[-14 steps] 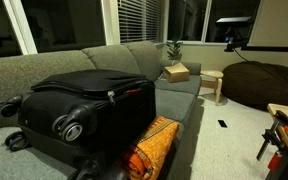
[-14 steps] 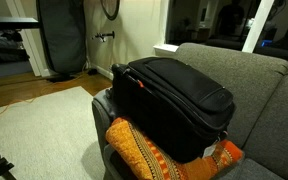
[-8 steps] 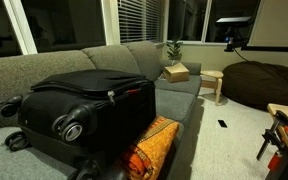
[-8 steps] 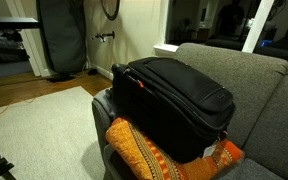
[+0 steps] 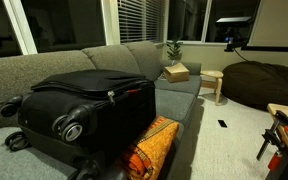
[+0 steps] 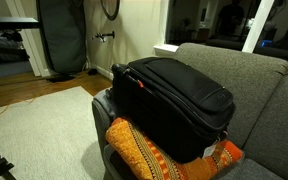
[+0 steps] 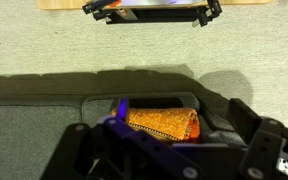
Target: Slide the zip to the right
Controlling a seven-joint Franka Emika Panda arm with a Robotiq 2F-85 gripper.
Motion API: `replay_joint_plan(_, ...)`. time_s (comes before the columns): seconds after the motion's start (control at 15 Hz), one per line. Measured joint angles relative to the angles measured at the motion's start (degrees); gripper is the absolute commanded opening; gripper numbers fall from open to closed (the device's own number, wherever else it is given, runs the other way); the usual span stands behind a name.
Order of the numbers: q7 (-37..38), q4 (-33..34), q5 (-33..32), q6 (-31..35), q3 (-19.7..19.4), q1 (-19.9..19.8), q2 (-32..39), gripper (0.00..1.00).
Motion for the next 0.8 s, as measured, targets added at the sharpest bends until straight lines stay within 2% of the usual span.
replay_joint_plan(0.47,0.0,-0.22,0.09,0.59,1.55,0.57,1.92,1.0)
replay_joint_plan(0.8,0.0,-1.39,0.17,4.34,3.75,2.83,2.84,1.0)
